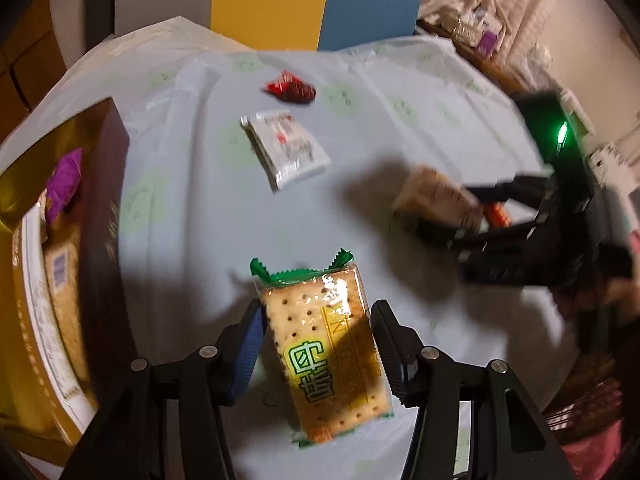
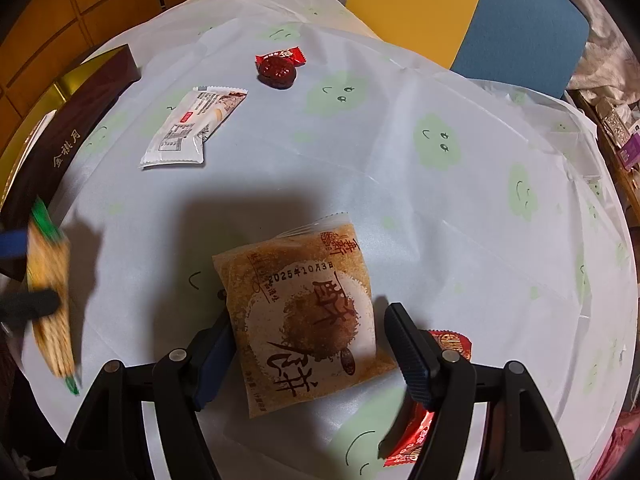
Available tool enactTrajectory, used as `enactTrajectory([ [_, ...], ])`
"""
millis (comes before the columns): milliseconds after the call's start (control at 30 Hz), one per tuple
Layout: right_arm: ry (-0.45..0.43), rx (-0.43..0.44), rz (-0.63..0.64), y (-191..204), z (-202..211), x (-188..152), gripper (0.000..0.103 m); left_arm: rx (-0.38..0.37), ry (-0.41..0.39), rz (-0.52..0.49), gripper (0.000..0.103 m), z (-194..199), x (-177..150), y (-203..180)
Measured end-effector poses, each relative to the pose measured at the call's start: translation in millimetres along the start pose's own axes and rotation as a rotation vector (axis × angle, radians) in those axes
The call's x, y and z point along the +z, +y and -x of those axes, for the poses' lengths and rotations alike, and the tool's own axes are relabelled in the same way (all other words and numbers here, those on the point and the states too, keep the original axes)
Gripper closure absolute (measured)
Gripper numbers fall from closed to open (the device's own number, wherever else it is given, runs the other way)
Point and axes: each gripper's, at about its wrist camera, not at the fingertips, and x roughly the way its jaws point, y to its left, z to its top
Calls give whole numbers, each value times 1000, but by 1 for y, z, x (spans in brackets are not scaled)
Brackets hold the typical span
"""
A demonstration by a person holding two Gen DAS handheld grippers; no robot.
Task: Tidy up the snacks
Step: 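Carry the cracker pack into the gold tin and open the left tool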
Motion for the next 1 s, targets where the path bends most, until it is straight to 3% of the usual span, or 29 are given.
enactTrajectory([
  [67, -1, 2, -3, -2, -1, 0, 30, 25, -1, -15, 47, -8, -8, -4],
  [267, 2, 4, -6, -10, -3, 1, 26, 95, -101, -108, 45, -7, -31, -17],
  [300, 2, 4, -3, -11, -3, 1, 27, 103, -126, -125, 45, -6, -35, -18],
  [333, 0, 7, 1, -11, -3, 1, 35, 102, -148, -129, 45, -5, -39, -17],
  [400, -12, 21, 27, -6, -1, 1, 42, 90, -179, -120, 46, -6, -43, -14],
  [500, -27, -7, 59, -1, -1, -1, 42, 89, -204, -117, 49, -6, -46, -13],
  [733, -33, 32, 31, -14, -3, -2, 41, 35, -202, -97, 54, 4, -47, -7],
  [1000, -60, 10, 56, -6, 0, -11, 41, -63, -313, -67, 54, 67, -47, 2],
])
